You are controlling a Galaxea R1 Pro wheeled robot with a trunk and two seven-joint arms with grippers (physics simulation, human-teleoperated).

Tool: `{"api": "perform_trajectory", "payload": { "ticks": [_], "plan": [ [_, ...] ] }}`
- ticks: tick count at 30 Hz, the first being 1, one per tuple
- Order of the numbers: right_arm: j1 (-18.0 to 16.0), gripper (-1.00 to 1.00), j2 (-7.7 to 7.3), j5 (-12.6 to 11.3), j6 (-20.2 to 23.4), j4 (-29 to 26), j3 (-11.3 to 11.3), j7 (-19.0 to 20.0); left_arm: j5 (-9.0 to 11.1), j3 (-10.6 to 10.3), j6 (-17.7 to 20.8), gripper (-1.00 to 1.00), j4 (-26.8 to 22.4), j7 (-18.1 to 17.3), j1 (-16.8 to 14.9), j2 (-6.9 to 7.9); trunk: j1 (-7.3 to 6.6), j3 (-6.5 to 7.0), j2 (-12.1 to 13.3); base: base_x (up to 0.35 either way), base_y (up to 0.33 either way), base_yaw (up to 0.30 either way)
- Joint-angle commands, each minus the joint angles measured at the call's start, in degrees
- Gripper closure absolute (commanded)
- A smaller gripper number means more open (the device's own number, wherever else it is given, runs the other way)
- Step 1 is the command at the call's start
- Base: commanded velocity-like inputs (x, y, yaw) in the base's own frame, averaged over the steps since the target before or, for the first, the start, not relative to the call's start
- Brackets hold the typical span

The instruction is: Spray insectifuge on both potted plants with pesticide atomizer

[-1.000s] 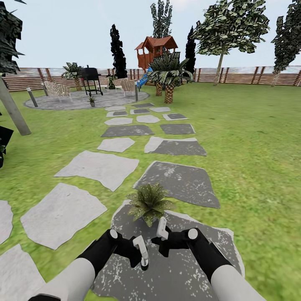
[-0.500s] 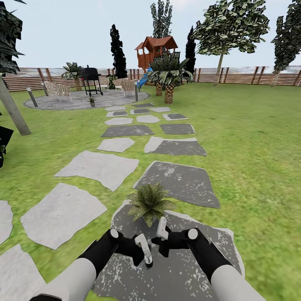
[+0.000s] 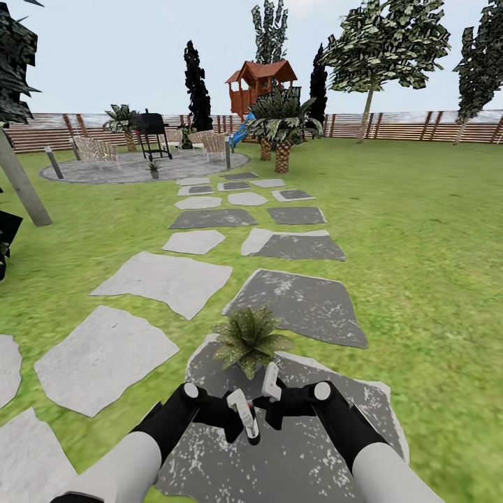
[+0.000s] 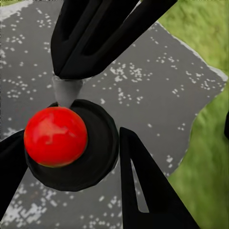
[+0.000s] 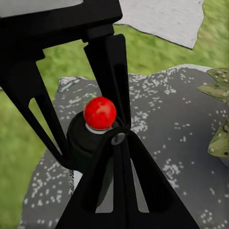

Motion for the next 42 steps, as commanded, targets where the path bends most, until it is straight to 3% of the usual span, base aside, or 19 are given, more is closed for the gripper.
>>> {"api": "perform_trajectory", "payload": {
  "ticks": [1, 7, 9, 10, 11, 15, 17, 20, 23, 26, 27, 29, 31, 33, 34, 37, 39, 41, 42],
  "plan": [
    [-0.02, 1.0, 0.02, 0.6, -0.5, -0.05, -0.07, 0.05, -0.22, 0.03, 0.15, 1.0, -0.12, -0.11, -0.01, -0.02, -0.01, -0.05, -0.02, 0.0, 0.0, 0.0],
    [-0.02, 1.0, 0.02, 0.6, -0.5, -0.04, -0.07, 0.05, -0.17, 0.0, 0.12, 1.0, 0.1, 0.05, -0.01, 0.1, -0.01, -0.05, -0.02, 0.0, 0.0, 0.0],
    [-0.02, 1.0, 0.02, 0.6, -0.55, -0.04, -0.07, 0.05, -0.46, -0.16, -0.01, 1.0, 0.64, -0.02, 0.04, 0.93, -0.01, -0.05, -0.02, 0.0, 0.0, 0.0],
    [-0.02, 1.0, 0.02, 0.65, -0.58, -0.04, -0.07, 0.05, -0.26, -0.01, -0.18, 1.0, 0.88, -0.15, 0.21, 5.51, -0.01, -0.05, -0.02, 0.0, 0.0, 0.0],
    [-0.02, 1.0, 0.02, 0.76, -0.58, -0.04, -0.07, 0.05, -0.18, 0.01, -0.29, 1.0, 0.94, -0.21, 0.28, 6.92, -0.01, -0.05, -0.02, 0.0, 0.0, 0.0],
    [-0.02, 1.0, -0.05, 0.98, -0.58, 0.02, -0.06, -0.01, -0.03, 0.09, -2.2, 1.0, 1.17, -0.36, 0.42, 12.22, -0.01, -0.05, -0.02, 0.0, 0.0, 0.0],
    [-0.02, 1.0, -0.06, 1.02, -0.58, 0.04, -0.06, -0.03, 0.26, 0.15, -2.5, 1.0, 2.15, -0.37, 0.43, 14.04, -0.01, -0.05, -0.02, 0.0, 0.0, 0.0],
    [-0.02, 1.0, -0.32, 1.04, -0.58, 0.05, -0.07, -0.04, 1.81, 0.2, -2.78, 1.0, 4.86, -0.37, 0.43, 17.6, -0.01, -0.05, -0.02, 0.0, 0.0, 0.0],
    [-0.02, 1.0, -0.64, 1.04, -0.64, 0.12, -0.14, -0.15, 3.92, 0.66, -6.98, 1.0, 9.59, 2.22, 0.77, 19.77, -0.01, -0.05, -0.02, 0.0, 0.0, 0.0],
    [-0.02, 1.0, -1.68, 1.01, -0.73, 2.71, -0.27, -0.45, 7.0, 3.3, -8.89, 1.0, 15.65, 12.55, 2.04, 20.31, -0.01, -0.05, -0.02, 0.0, 0.0, 0.0],
    [-0.02, 1.0, -2.58, 0.98, -0.8, 4.5, -0.37, -2.02, 9.53, 3.68, -9.81, 1.0, 16.73, 18.34, 3.1, 20.29, -0.01, -0.05, -0.02, 0.0, 0.0, 0.0],
    [0.03, 1.0, -4.44, 0.92, -0.88, 7.22, -0.41, -5.86, 16.26, 3.91, -11.32, 1.0, 17.36, 25.58, 5.42, 20.17, -0.01, -0.05, -0.02, 0.0, 0.0, 0.0],
    [0.12, 1.0, -5.87, 0.78, -1.63, 11.6, -0.45, -9.6, 25.96, 3.9, -13.69, 1.0, 17.62, 33.62, 8.48, 19.97, -0.01, -0.05, -0.02, 0.0, 0.0, 0.0],
    [0.14, 1.0, -7.3, 0.55, -3.15, 14.73, -0.57, -12.33, 31.07, 3.9, -16.29, 1.0, 17.68, 40.7, 10.18, 19.76, -0.01, -0.05, -0.02, 0.0, 0.0, 0.0],
    [0.19, -1.0, -8.26, 0.39, -4.26, 16.61, -0.78, -14.3, 32.96, 3.9, -17.23, 1.0, 17.72, 45.02, 10.7, 19.61, -0.01, -0.05, -0.02, 0.0, 0.0, 0.0],
    [0.3, -1.0, -10.94, -3.03, -10.36, 24.62, -4.25, -21.74, 36.57, 3.9, -18.3, 1.0, 17.89, 54.83, 11.63, 18.48, -0.01, -0.05, -0.02, 0.0, 0.0, 0.0],
    [0.33, -1.0, -12.52, -6.04, -13.76, 28.95, -6.66, -27.8, 38.93, 3.94, -18.53, 1.0, 18.51, 56.58, 12.11, 18.0, -0.01, -0.05, -0.02, 0.0, 0.0, 0.0],
    [0.66, -1.0, -12.85, -7.99, -14.43, 29.93, -7.11, -33.18, 40.42, 3.97, -18.57, 1.0, 18.96, 56.84, 12.2, 17.99, -0.01, -0.05, -0.02, 0.0, 0.0, 0.0],
    [1.84, -1.0, -12.84, -12.23, -14.79, 30.2, -7.22, -41.63, 41.1, 3.97, -18.63, 1.0, 19.46, 56.91, 12.29, 17.99, -0.01, -0.05, -0.02, 0.0, 0.0, 0.0]
  ]
}}
